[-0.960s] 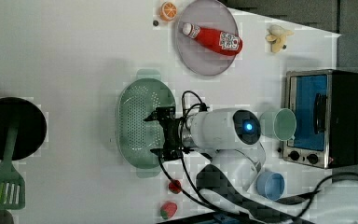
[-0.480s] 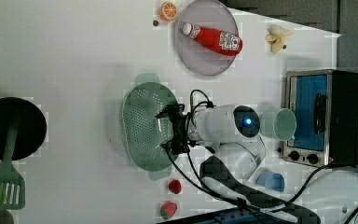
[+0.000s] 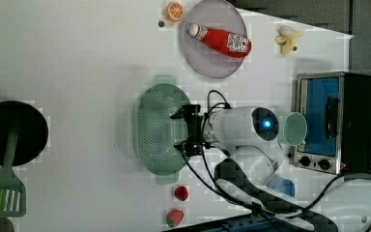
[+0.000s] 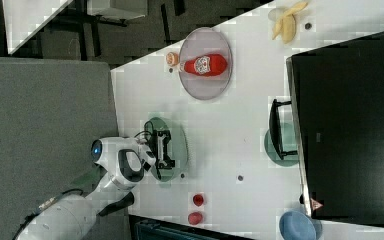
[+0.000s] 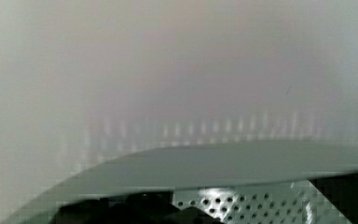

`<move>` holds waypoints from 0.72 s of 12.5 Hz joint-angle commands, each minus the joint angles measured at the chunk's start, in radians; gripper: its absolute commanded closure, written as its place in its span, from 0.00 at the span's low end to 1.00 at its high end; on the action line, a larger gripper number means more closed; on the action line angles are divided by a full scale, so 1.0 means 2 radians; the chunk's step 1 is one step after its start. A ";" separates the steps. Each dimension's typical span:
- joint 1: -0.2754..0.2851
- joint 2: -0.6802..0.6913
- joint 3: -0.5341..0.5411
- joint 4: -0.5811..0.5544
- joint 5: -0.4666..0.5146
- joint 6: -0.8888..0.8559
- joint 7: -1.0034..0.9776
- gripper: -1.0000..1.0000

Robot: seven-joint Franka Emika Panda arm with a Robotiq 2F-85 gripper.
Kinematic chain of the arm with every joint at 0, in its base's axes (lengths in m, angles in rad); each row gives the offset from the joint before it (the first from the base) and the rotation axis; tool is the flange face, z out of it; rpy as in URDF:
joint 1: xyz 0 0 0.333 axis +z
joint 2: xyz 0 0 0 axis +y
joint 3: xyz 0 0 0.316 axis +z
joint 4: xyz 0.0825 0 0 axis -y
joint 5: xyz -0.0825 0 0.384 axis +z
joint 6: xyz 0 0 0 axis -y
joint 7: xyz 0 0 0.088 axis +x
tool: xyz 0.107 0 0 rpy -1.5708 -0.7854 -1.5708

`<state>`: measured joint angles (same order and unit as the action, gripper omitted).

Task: Drag strainer left to right.

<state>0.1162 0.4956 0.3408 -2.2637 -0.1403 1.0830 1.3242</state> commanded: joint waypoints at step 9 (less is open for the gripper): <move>-0.021 -0.060 -0.115 -0.054 -0.011 -0.002 -0.104 0.00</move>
<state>0.0862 0.4016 0.1400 -2.3750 -0.1431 1.0859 1.1904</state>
